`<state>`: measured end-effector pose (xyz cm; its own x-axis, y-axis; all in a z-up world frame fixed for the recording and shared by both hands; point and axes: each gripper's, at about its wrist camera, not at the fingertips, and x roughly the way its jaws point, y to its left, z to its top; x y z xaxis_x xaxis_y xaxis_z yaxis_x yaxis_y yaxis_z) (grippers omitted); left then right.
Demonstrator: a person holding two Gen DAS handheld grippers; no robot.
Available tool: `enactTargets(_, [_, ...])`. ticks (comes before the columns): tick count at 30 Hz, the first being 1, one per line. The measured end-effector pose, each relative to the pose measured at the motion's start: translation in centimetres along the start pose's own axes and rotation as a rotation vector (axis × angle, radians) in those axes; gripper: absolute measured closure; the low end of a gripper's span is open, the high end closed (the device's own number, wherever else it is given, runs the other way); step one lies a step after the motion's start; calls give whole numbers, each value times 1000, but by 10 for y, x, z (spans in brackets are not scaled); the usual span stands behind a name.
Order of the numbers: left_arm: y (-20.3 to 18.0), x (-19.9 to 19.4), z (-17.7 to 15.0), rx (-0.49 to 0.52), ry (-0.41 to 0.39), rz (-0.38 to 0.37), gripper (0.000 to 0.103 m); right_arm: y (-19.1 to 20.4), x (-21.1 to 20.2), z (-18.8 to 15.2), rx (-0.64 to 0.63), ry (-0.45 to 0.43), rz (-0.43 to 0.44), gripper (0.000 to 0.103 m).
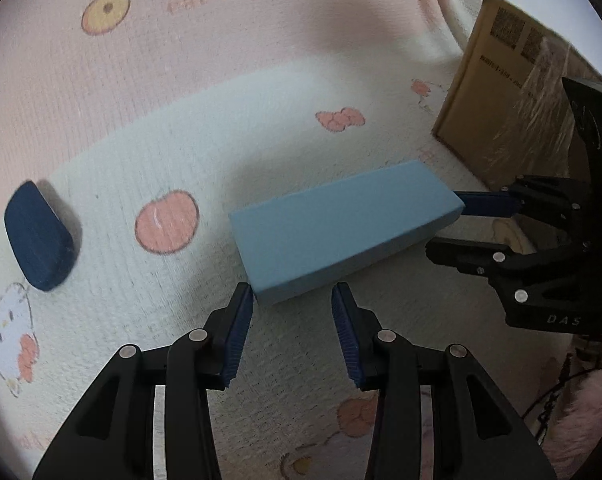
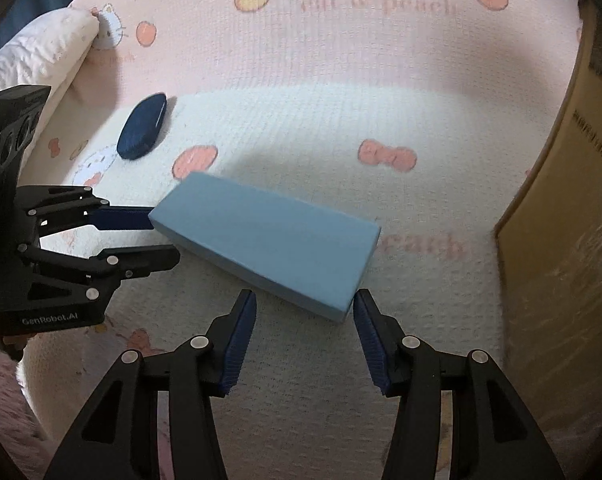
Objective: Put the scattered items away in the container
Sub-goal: 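Lower the open left gripper around the light blue sponge block, then close the left gripper on the sponge block, turning it upright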
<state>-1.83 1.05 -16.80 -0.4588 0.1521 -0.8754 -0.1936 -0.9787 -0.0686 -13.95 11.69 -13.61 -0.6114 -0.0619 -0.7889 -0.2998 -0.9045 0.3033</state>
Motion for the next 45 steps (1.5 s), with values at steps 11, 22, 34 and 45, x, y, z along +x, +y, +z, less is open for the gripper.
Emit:
enactTargets(11, [44,6,50,-197,-52,-115,58,-27,0,41,114,-60,58,55])
enactTargets(22, [58,24,60,-330,-13,-186,56,-42,21,52,158,20,41,50])
enactTargets(34, [57,23,55,-383,22,-177,53,-52,29,56,249,49,90,50])
enactTargets(45, [59,29,28,-528,32,-277,57,-50,31,54,253,60,108,65])
